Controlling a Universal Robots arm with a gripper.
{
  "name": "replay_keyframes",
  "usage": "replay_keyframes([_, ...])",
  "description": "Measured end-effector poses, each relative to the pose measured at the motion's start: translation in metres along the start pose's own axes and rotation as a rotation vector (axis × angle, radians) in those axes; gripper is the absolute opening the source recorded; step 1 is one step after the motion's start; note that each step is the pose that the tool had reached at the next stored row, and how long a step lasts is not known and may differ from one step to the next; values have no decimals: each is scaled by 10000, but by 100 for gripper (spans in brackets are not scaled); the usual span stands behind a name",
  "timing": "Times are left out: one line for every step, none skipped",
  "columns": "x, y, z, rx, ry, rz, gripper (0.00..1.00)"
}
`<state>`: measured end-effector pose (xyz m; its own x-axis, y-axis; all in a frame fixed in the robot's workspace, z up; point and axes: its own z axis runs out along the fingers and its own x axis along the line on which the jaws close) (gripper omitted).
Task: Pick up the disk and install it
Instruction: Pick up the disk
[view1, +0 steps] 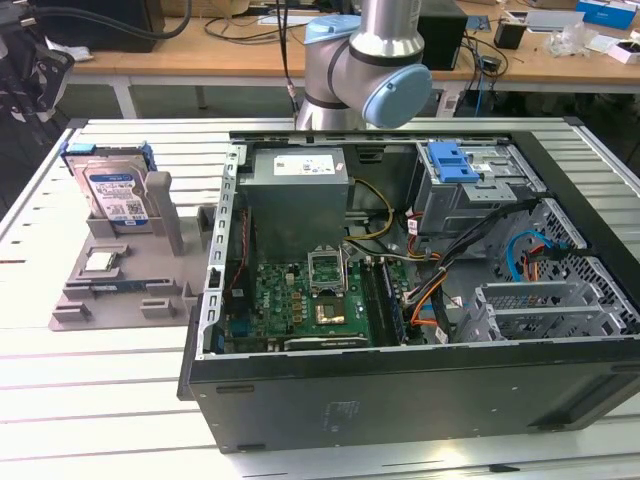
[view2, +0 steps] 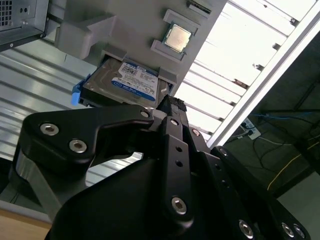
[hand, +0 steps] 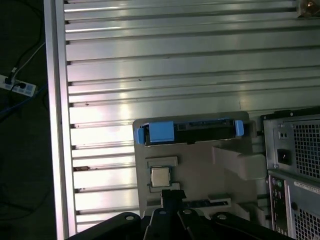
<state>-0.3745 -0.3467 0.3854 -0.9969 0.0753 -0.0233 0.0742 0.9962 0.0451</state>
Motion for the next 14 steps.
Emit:
replay_keyframes([0,0,0,0,-1,-4,11])
replay_keyframes([0,0,0,-1,3,-56,11])
replay_keyframes([1,1,0,-5,9,-217,11])
replay_keyframes([1,1,0,-10,19,-435,11])
replay_keyframes([1,1,0,-14,26,-587,11])
replay_keyframes([0,1,1,-18,33,-753,11])
replay_keyframes([0,1,1,-23,41,-939,11])
replay_keyframes([0,2,0,-27,51,-1143,11])
replay_keyframes([0,2,0,-32,62,-1373,11])
replay_keyframes([0,2,0,-35,69,-1539,11])
replay_keyframes([0,2,1,-45,85,-1914,11])
replay_keyframes([0,2,0,-61,118,-2623,11])
replay_keyframes([1,2,0,-68,130,-2893,11])
replay_keyframes([0,2,0,-70,136,-3036,11])
